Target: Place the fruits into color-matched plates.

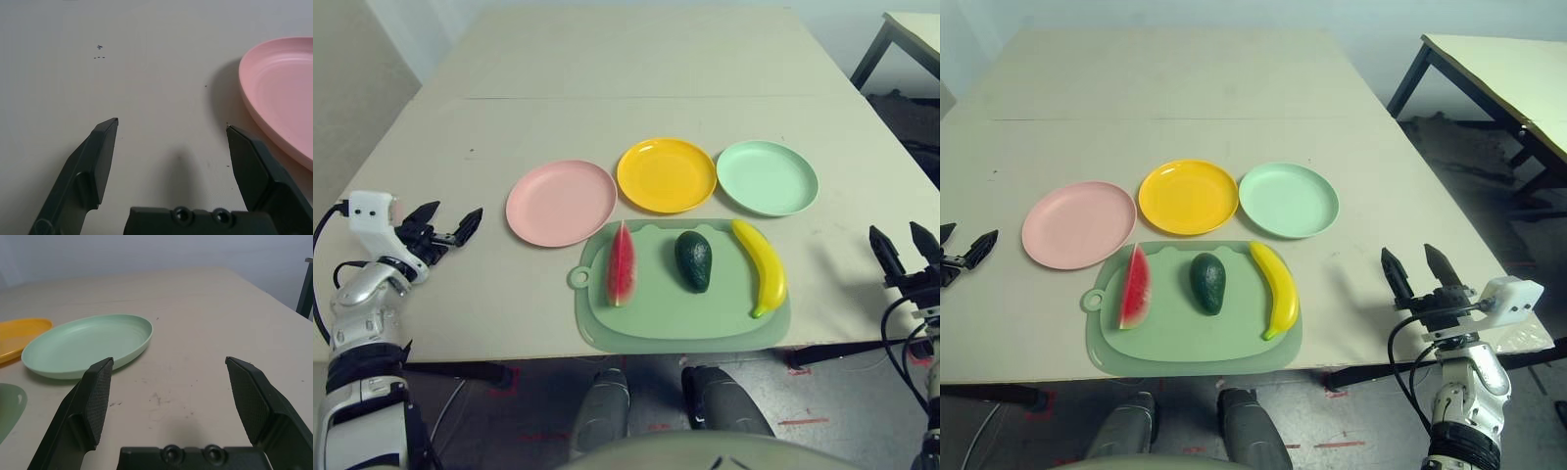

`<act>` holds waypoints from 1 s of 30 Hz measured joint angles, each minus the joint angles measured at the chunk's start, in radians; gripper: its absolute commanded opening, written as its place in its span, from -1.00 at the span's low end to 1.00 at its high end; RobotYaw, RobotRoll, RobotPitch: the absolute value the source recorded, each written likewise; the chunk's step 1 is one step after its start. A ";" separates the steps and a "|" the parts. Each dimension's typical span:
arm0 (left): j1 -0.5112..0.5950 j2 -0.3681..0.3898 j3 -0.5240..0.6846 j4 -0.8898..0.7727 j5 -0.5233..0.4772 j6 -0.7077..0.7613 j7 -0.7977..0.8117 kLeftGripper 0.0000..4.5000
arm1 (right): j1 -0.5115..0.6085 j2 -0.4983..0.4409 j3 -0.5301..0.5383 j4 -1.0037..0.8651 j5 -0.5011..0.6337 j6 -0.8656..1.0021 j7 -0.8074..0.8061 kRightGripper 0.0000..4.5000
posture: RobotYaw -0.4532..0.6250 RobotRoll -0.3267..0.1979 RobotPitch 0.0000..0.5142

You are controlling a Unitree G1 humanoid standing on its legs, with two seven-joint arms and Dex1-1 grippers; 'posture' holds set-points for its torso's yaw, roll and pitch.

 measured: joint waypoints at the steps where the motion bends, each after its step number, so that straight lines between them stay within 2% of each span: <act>1: 0.001 0.001 0.000 -0.002 0.000 0.001 -0.001 1.00 | 0.001 0.001 0.000 -0.001 0.000 0.000 0.000 0.98 | -0.13 0.25 -0.41; 6: 0.022 0.032 0.021 -0.048 -0.008 0.030 -0.006 1.00 | 0.003 0.041 0.008 -0.003 -0.001 -0.001 0.000 0.98 | -0.11 0.25 -0.42; 18: 0.025 0.052 0.029 -0.098 -0.028 0.055 -0.052 1.00 | 0.004 0.014 0.009 0.012 -0.005 -0.007 0.024 0.98 | -0.15 0.25 -0.42; 24: 0.060 0.052 0.011 -0.160 -0.140 0.071 -0.369 1.00 | 0.036 -0.041 0.006 -0.037 0.004 0.041 0.039 0.98 | -0.08 0.25 -0.37; 27: 0.101 0.077 -0.016 -0.257 -0.192 0.104 -0.539 1.00 | 0.056 -0.090 0.012 -0.094 0.008 0.109 0.069 0.98 | 0.02 0.25 -0.37; 30: 0.145 0.099 -0.018 -0.377 -0.239 0.145 -0.621 1.00 | 0.061 -0.144 0.054 -0.146 -0.006 0.160 0.113 0.98 | 0.07 0.25 -0.40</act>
